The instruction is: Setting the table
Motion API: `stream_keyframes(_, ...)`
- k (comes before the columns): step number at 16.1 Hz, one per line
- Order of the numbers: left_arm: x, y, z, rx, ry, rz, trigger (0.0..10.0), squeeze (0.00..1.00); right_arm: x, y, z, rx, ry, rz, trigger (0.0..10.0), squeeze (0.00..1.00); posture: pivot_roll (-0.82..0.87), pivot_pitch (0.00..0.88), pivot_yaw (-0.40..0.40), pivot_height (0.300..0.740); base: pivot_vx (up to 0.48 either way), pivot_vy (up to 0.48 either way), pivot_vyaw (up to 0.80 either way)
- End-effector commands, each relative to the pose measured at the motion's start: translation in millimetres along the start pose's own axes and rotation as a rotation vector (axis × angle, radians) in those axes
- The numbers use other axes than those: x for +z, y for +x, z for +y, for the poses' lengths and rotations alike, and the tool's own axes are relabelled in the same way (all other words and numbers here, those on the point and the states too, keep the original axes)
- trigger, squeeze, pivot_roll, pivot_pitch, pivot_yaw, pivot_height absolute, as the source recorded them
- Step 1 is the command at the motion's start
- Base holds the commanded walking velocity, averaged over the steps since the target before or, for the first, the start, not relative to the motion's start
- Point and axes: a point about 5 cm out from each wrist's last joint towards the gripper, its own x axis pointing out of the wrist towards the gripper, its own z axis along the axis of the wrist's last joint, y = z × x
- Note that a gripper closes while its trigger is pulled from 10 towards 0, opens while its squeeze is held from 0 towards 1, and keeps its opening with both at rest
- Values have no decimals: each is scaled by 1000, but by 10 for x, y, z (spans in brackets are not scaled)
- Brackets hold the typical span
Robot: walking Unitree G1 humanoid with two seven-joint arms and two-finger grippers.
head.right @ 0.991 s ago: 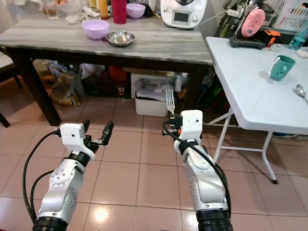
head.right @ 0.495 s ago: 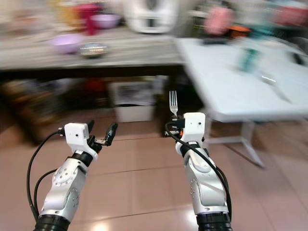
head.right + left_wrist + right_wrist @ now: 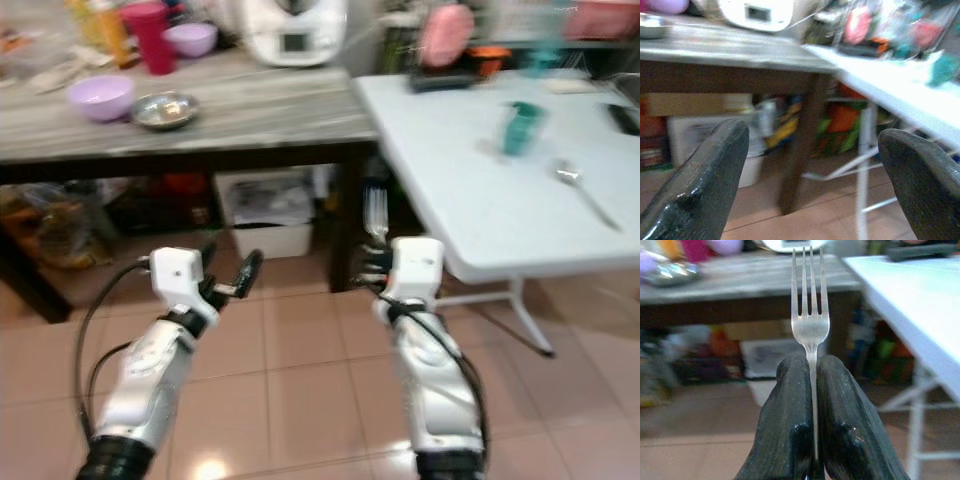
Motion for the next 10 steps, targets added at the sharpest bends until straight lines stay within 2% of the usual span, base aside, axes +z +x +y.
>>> stream_keyframes(1, 9, 38, -90, -30, -7, -9, 10000, 0, 52, -28, -113, -37, -17, -20, 10000, 0, -267, 24, 2, 740, 386, 259, 769)
stream_keyframes(10, 1, 90, -141, -59, -12, -5, 10000, 0, 55, -78, -163, -68, -28, -23, 10000, 0, -291, 26, 17, 740, 387, 274, 747)
